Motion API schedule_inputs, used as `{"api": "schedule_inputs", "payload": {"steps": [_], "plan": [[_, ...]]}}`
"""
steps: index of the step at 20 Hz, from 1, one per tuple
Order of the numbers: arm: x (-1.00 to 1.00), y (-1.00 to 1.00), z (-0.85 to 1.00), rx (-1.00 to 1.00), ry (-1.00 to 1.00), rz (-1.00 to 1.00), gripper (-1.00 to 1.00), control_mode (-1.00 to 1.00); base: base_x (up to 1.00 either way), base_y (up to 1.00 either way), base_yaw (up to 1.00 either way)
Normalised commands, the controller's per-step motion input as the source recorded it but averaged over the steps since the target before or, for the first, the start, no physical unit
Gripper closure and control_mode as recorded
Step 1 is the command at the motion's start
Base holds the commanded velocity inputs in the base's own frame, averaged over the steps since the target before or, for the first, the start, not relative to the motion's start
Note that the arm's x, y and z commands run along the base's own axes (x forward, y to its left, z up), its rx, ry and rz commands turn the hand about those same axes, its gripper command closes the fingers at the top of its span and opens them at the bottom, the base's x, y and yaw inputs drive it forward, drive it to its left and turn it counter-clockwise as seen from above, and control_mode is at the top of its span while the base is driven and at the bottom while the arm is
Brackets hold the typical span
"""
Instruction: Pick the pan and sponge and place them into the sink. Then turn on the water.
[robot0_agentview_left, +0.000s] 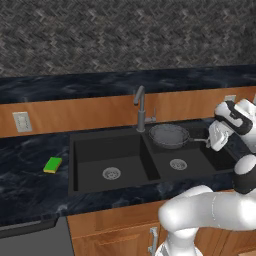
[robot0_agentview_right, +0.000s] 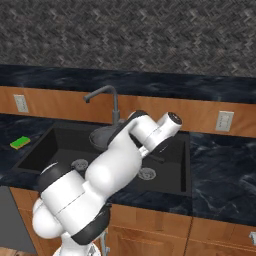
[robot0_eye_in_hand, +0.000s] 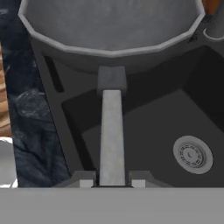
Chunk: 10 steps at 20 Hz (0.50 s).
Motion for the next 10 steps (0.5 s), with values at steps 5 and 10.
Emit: {"api": "schedule_inputs", "payload": {"steps": [5, 10], "plan": [[-0.07, 0.48, -0.22, -0.07, 0.0, 0.06, 1.0, -1.0, 0.0, 0.0, 0.0], [-0.17, 0.53, -0.26, -0.03, -0.02, 0.04, 1.0, -1.0, 0.0, 0.0, 0.0]]}}
